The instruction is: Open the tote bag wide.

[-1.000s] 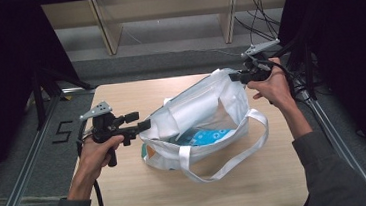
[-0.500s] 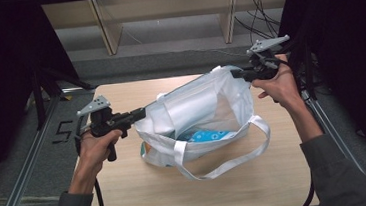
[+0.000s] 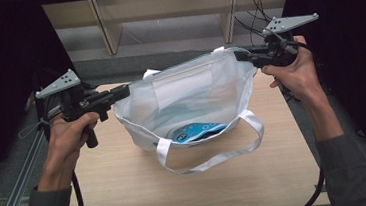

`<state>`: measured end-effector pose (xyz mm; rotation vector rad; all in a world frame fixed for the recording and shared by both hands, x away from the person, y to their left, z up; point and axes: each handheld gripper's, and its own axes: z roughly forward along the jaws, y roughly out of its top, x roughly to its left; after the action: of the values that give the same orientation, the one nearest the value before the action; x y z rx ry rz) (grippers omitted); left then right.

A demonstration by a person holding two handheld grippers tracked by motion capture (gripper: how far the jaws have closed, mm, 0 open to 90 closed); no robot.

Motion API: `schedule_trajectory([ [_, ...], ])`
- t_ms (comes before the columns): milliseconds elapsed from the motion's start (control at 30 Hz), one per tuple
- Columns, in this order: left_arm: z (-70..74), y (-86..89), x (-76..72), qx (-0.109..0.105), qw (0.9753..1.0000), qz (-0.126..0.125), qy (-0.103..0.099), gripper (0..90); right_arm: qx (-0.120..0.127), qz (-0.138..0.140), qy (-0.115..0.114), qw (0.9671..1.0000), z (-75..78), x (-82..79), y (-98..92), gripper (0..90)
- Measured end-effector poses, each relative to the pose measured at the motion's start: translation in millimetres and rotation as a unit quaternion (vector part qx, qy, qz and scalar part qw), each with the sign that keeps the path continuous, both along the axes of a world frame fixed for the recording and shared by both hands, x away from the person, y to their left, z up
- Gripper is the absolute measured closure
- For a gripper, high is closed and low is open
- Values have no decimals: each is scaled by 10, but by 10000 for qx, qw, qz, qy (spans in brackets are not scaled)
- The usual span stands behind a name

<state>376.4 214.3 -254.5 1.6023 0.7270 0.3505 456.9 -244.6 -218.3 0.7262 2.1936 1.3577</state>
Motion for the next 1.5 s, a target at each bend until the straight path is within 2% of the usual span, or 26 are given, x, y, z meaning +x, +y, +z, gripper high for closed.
schedule_trajectory([
  [100,91,-4,-89,43,10000,-18,-65,875,-15,95,-170,9998,56,-67,-18,884],
  [200,203,14,-181,-241,9993,-293,-16,875,131,91,-422,9990,185,-235,-71,884],
  [267,299,19,-247,-272,9989,-362,-81,875,233,158,-387,9989,229,-284,-91,884],
  [300,350,18,-264,-200,9991,-362,-136,874,296,303,-425,9982,323,-351,-136,884],
  [367,422,-5,-269,-100,9993,-327,-151,875,281,288,-423,9983,363,-374,-139,885],
  [500,374,-37,-169,-24,9992,-396,82,875,158,191,-282,9993,380,-330,-157,885],
  [533,321,-42,-121,-23,9990,-412,188,875,162,174,-250,9994,347,-292,-165,885],
  [633,128,-65,92,96,9983,-305,493,874,112,106,183,9997,181,-152,-165,884],
  [667,65,-69,174,21,9980,-261,571,874,82,-27,266,9996,24,-31,-148,884],
  [733,-26,-58,330,-201,9976,-166,638,874,225,-51,351,9991,-43,30,-153,884],
  [800,-97,-76,468,-250,9978,-30,609,873,375,-130,309,9987,-144,147,-161,884],
  [867,-186,-120,600,-167,9975,130,675,873,280,-336,437,9981,-221,239,-132,884],
  [967,-364,-187,778,-151,9956,329,860,871,-31,-565,439,9974,-355,402,-99,883],
  [1000,-532,-194,868,-219,9938,370,1021,870,23,-691,487,9964,-480,496,-89,883],
  [1033,-532,-194,868,-219,9938,370,1021,868,23,-691,487,9964,-480,496,-89,883],
  [1133,-823,-188,939,-145,9908,412,1280,862,-36,-726,793,9942,-663,572,-84,883],
  [1167,-918,-179,948,-125,9903,451,1308,857,-250,-704,744,9944,-726,602,-106,883],
  [1200,-1003,-161,950,-207,9895,463,1357,853,-239,-758,736,9941,-791,615,-98,883],
  [1267,-1223,-121,938,-276,9863,493,1547,845,-235,-742,1005,9919,-944,641,-82,883],
  [1300,-1223,-121,938,-276,9863,493,1547,844,-397,-708,968,9920,-1001,660,-83,883],
  [1333,-1361,-123,925,-121,9855,556,1596,841,-339,-739,1056,9911,-1064,661,-42,883],
  [1367,-1361,-123,925,-121,9855,556,1596,839,-339,-739,1056,9911,-1064,661,-42,883],
  [1400,-1424,-124,918,-32,9846,588,1644,838,-404,-722,1268,9885,-1205,678,-2,883],
  [1433,-1486,-123,913,-15,9842,578,1674,838,-404,-722,1268,9885,-1205,678,-2,883],
  [1467,-1569,-109,902,-97,9833,517,1739,832,-548,-761,1317,9868,-1351,693,20,882],
  [1500,-1569,-109,902,-97,9833,517,1739,826,-501,-799,1322,9867,-1418,700,27,883],
])
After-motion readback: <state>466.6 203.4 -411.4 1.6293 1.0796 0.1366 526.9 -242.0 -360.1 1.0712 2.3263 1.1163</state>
